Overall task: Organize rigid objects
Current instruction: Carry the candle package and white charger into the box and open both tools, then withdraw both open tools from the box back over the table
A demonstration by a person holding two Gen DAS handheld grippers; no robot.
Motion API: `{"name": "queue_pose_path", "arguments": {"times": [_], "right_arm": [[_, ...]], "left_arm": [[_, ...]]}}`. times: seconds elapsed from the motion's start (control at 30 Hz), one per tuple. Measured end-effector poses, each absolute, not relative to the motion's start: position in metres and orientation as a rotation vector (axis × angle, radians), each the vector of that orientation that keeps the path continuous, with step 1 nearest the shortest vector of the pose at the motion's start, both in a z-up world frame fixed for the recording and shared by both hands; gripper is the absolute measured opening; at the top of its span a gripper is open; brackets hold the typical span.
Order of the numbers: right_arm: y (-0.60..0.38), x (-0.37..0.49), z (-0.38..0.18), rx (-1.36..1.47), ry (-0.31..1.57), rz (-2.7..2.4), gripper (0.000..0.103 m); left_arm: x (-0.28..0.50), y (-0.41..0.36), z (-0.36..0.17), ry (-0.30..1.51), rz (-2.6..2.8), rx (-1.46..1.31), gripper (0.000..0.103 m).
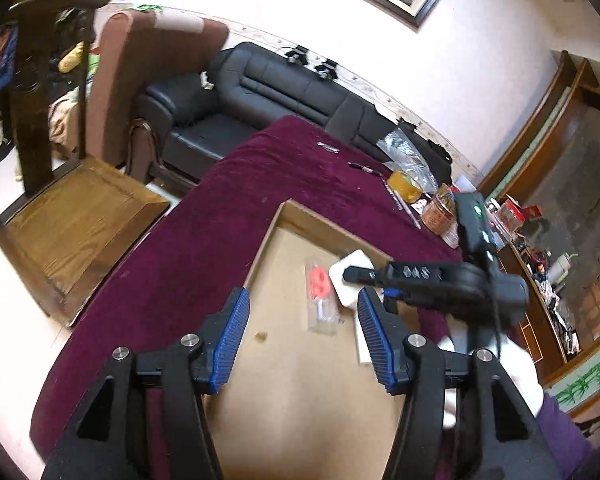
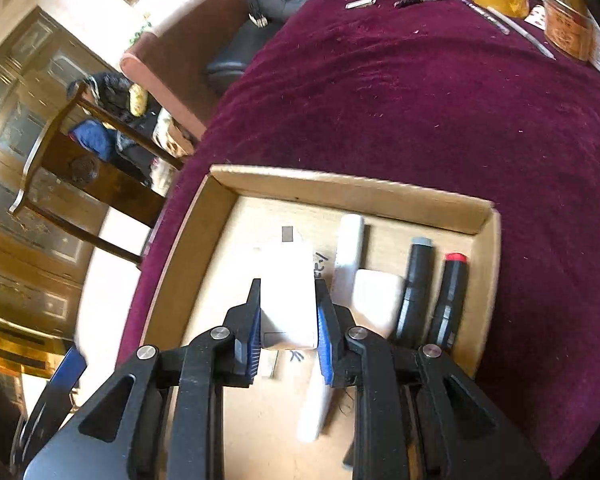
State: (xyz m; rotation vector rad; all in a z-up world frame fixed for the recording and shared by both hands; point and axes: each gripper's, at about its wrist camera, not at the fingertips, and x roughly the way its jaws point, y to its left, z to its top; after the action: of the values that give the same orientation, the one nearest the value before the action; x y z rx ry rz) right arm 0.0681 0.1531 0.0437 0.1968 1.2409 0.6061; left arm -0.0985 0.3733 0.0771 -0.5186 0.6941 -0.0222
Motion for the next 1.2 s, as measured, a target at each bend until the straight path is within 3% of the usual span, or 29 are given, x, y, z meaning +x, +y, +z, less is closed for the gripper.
{"name": "queue_pose_path", "arguments": {"times": [0.2, 0.33, 0.63, 0.9, 1.03, 1.2], "right_arm": [[0.167, 0.085, 0.026, 0.341, 1.309, 0.701, 0.021], [0.153, 0.087, 0.031, 0.310, 1.253, 0.637, 0.030], [0.104, 0.057, 0.072, 0.263, 1.115, 0.607, 0.030], [0.005, 0.010, 0.104, 0.217, 0.932, 0.493, 0.030], [-0.063, -0.007, 0.108, 0.255, 0.868, 0.393, 0.044], [-0.141, -0.025, 0.107, 0.265, 0.811, 0.250, 0.044]], "left_arm": [[-0.115, 0.371, 0.071, 0.709, -0.008, -0.556, 0.050], [-0.116, 0.361, 0.069, 0.724, 0.005, -0.534, 0.051], [-0.137, 0.350, 0.072, 0.727, 0.041, -0.533, 0.052], [-0.159, 0.324, 0.078, 0.719, 0.067, -0.484, 0.059], [-0.158, 0.303, 0.078, 0.739, 0.041, -0.470, 0.059], [-0.153, 0.258, 0.080, 0.781, -0.032, -0.414, 0.059]]}}
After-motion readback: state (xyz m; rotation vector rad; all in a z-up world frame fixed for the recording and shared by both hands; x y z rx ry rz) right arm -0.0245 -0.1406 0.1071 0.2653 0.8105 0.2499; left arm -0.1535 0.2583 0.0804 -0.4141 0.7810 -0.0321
